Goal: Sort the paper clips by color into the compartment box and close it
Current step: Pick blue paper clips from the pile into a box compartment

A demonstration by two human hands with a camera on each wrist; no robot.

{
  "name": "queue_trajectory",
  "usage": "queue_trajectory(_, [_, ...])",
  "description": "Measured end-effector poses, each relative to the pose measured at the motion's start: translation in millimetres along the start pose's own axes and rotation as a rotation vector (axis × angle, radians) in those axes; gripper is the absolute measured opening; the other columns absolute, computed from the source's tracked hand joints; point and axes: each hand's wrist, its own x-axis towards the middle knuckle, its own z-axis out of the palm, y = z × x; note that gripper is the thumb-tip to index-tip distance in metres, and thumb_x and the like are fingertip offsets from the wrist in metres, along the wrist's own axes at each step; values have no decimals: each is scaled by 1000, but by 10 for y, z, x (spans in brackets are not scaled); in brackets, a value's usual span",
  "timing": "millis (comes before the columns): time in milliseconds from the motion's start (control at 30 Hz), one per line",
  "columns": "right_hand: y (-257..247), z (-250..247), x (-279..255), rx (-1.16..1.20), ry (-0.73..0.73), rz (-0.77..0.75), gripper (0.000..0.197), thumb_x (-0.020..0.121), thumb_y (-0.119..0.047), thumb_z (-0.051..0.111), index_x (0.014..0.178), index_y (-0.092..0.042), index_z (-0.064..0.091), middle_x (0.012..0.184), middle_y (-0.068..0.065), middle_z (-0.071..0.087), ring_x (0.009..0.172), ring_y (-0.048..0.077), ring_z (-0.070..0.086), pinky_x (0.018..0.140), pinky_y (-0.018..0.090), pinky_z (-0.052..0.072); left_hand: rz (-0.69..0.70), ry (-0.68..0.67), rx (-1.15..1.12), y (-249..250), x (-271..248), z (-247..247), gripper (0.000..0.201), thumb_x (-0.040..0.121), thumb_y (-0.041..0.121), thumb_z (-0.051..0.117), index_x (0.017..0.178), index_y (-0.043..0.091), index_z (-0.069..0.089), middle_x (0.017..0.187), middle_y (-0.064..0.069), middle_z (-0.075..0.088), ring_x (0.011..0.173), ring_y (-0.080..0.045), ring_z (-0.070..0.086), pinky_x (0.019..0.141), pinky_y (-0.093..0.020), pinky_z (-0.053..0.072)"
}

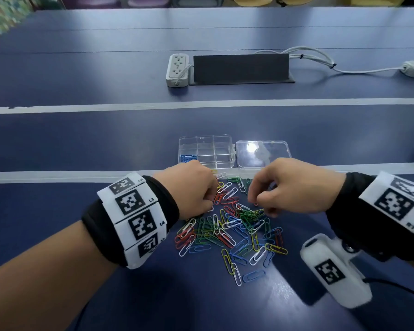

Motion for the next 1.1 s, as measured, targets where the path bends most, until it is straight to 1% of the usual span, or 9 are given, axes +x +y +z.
queue_trajectory(133, [26, 62, -64, -25, -5, -14, 18, 80, -22, 52, 74, -27, 68, 53, -7, 65, 49, -2, 55, 60, 16, 46, -32, -11, 9, -1, -41, 3, 15, 76, 23, 55, 61, 22, 51, 73, 5, 56, 75, -17, 52, 74, -28, 51])
queue_trajectory(233, [129, 36, -65, -152, 91, -54, 10, 79, -27, 64, 83, -27, 73, 73, -11, 70, 64, 0, 57, 65, 14, 46, -52, 16, 1, 5, -72, -13, 17, 74, 25, 57, 61, 22, 47, 66, 7, 50, 69, -15, 49, 67, -25, 47])
queue_trajectory(367, [231, 46, -20, -347, 73, -123, 22, 75, -21, 70, 96, -29, 74, 90, -5, 70, 73, 9, 53, 73, 20, 45, -31, 64, -61, -17, -100, -64, 7, 75, 19, 58, 74, 22, 51, 61, 8, 49, 58, -1, 40, 58, -21, 37])
queue_trajectory(467, [231, 41, -14, -384, 57, -153, 20, 77, -20, 68, 94, -28, 75, 85, -5, 71, 73, 9, 57, 70, 17, 42, -24, 73, -159, -41, -107, -83, 19, 78, 13, 52, 91, 26, 57, 73, 5, 61, 59, -1, 46, 62, -19, 40])
queue_trajectory(567, [228, 32, -31, -395, 53, -150, 17, 77, -19, 63, 88, -24, 74, 61, -15, 57, 55, -1, 49, 58, 8, 36, -30, 41, -201, -33, -126, -100, 25, 82, 12, 48, 94, 30, 60, 75, 6, 61, 59, -2, 47, 64, -19, 42])
queue_trajectory(733, [258, 3, -18, -172, 38, -53, 5, 71, -22, 70, 71, -27, 70, 57, -12, 63, 51, -6, 54, 55, 4, 41, 38, -20, -207, 108, -135, -77, 12, 77, 16, 51, 71, 26, 47, 65, 9, 48, 59, -3, 42, 55, -16, 32])
queue_trajectory(867, [260, -37, -17, 139, -62, 29, 8, 69, -13, 74, 66, -19, 69, 56, -3, 66, 47, 7, 54, 53, 17, 45, 98, -18, -155, 194, -85, 1, 7, 78, 27, 58, 81, 24, 53, 65, 11, 42, 61, -1, 39, 54, -14, 28])
queue_trajectory(1000, [228, -65, -25, 366, -127, 16, 19, 72, 1, 72, 63, -15, 65, 48, -6, 59, 41, 6, 48, 45, 14, 41, 88, -12, -157, 206, -15, -5, 15, 79, 33, 63, 90, 25, 57, 63, 10, 43, 59, -3, 40, 58, -23, 33])
queue_trajectory(1100, [200, -80, 8, 544, -148, -11, 22, 77, 9, 64, 75, -13, 67, 53, -2, 58, 39, 5, 46, 40, 13, 39, 71, 44, -220, 175, -11, -69, 12, 80, 28, 59, 88, 29, 50, 61, 9, 46, 57, -1, 43, 59, -22, 33])
